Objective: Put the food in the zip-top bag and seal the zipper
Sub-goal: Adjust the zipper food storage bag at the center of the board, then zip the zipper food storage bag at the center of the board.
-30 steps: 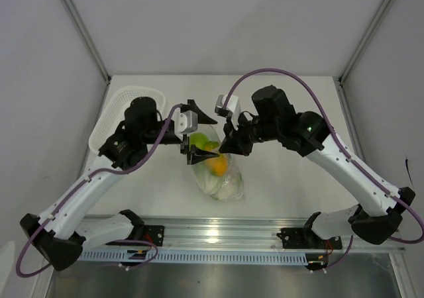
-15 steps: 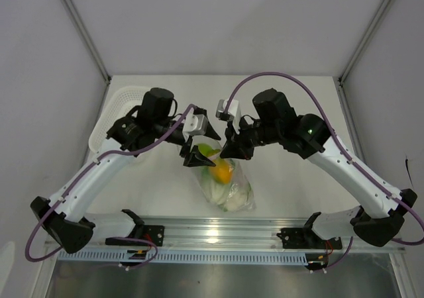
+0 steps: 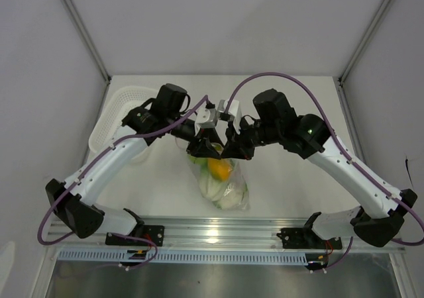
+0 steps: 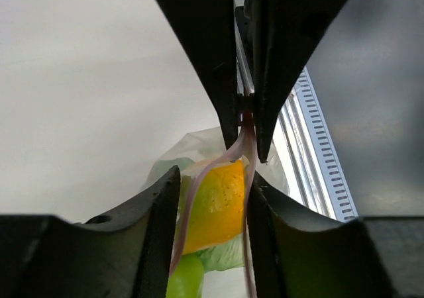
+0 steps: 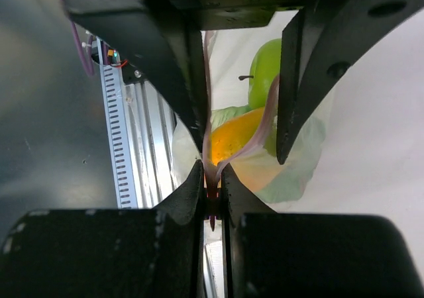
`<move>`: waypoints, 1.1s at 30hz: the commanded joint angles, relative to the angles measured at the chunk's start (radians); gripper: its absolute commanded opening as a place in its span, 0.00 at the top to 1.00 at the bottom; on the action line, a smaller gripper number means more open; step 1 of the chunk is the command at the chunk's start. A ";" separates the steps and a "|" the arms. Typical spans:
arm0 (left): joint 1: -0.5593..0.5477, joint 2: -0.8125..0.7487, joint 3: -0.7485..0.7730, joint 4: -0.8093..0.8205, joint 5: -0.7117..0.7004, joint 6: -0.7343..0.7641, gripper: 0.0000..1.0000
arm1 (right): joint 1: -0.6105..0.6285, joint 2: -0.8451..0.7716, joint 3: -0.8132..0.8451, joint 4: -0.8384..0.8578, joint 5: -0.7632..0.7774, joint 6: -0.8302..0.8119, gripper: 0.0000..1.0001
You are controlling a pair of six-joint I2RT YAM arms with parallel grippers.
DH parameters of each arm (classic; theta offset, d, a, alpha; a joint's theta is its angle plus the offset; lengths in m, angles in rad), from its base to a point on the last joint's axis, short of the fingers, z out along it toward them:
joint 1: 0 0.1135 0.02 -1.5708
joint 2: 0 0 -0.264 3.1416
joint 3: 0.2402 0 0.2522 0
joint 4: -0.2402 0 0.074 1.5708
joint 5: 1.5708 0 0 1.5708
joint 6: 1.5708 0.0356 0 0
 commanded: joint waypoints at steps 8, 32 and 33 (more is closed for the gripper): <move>0.003 -0.055 -0.037 0.018 -0.047 -0.062 0.60 | -0.017 -0.051 0.002 0.085 0.008 -0.008 1.00; 0.007 -0.234 -0.307 0.362 -0.326 -0.567 0.99 | -0.103 -0.209 -0.323 0.409 0.044 0.236 0.00; 0.006 -0.257 -0.343 0.412 -0.324 -0.575 0.99 | -0.109 -0.219 -0.341 0.432 0.039 0.254 0.01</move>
